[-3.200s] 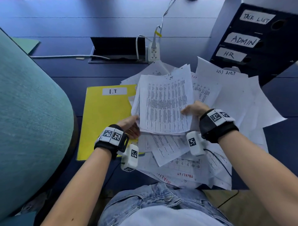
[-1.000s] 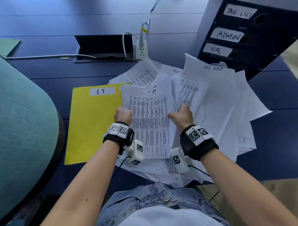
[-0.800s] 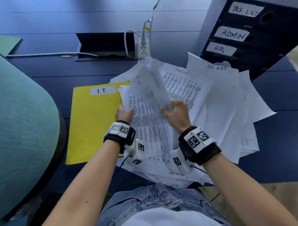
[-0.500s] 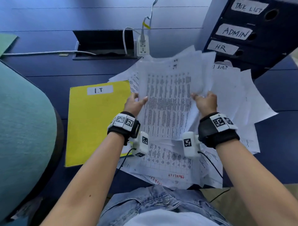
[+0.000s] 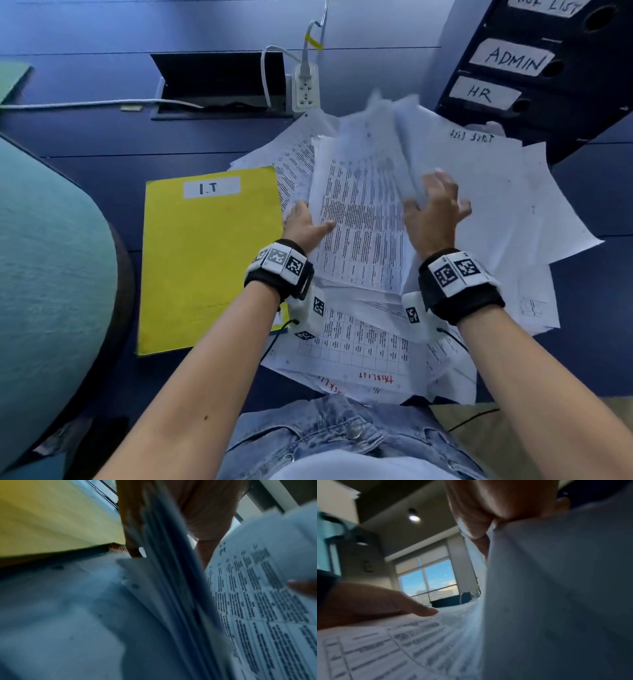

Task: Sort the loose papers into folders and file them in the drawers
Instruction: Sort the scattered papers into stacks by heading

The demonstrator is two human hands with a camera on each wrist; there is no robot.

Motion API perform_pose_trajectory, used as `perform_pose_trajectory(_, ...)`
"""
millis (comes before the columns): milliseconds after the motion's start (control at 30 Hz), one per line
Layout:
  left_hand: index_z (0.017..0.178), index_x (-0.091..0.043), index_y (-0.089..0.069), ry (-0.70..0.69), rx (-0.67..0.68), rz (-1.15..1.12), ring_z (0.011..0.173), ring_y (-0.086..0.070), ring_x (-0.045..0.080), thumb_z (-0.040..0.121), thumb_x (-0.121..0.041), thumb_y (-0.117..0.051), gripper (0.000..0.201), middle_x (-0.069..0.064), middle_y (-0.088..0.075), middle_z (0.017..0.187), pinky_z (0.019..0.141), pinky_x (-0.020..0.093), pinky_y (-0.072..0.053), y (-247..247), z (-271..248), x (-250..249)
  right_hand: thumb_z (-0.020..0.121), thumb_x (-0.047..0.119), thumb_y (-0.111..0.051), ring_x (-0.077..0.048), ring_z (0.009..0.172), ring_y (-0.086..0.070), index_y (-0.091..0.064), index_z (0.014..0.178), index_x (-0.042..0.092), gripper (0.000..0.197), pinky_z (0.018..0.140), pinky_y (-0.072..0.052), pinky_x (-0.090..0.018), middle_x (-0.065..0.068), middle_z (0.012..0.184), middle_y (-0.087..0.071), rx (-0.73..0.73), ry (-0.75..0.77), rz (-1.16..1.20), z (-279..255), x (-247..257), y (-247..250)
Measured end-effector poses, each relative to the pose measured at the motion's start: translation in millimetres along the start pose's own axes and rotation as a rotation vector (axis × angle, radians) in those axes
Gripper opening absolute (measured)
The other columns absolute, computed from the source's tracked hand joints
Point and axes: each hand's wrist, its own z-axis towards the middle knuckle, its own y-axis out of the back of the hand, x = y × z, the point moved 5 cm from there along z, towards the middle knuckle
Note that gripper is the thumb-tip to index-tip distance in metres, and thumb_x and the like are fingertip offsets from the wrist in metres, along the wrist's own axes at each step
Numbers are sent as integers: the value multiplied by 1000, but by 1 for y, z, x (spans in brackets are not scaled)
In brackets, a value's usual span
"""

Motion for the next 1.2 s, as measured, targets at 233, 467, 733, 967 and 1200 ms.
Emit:
perform_pose_trajectory(233, 119, 3, -51, 74, -102, -473, 83, -56, 22, 79, -40, -69, 61, 6, -62, 90, 74, 36, -46, 16, 2, -5, 87, 16, -60, 13, 58, -55, -70, 102, 13, 19, 53, -36, 1, 5, 85, -71, 165, 440, 367, -28, 57, 12)
perform_pose_trajectory(467, 115, -17, -49, -299, -108, -708, 94, -62, 5, 90, -14, -58, 26, -10, -65, 103, 81, 26, -51, 69, -18, -87, 85, 1, -62, -1, 83, -66, -62, 101, 13, 20, 73, -51, -19, 20, 82, -71, 166, 247, 843, 3, 69, 77)
perform_pose_trajectory(733, 97, -1, -57, -837, -56, -770, 89, -68, 22, 81, 1, -60, 17, 2, -73, 88, 78, 40, -53, 121, -72, -195, 80, 10, -70, -13, 90, -64, -54, 96, 13, 23, 83, -52, -36, 13, 86, -70, -151, 421, 1103, 13, 95, 139)
perform_pose_trajectory(967, 102, -10, -59, -525, -13, -564, 85, -67, 6, 54, -22, -82, 54, -12, -73, 85, 78, 23, -52, 79, -54, -132, 71, 2, -77, -6, 88, -68, -58, 104, 13, 40, 78, -54, -22, 13, 88, -71, 65, 14, 903, -9, 48, 72)
perform_pose_trajectory(1200, 98, -20, -65, -357, 37, -395, 81, -67, 0, 52, -67, -73, 67, -15, -72, 81, 71, 15, -52, 56, -46, -108, 82, 5, -68, -17, 66, -64, -64, 87, 9, 8, 69, -54, -30, -15, 89, -68, 67, -146, 782, -9, 18, 52)
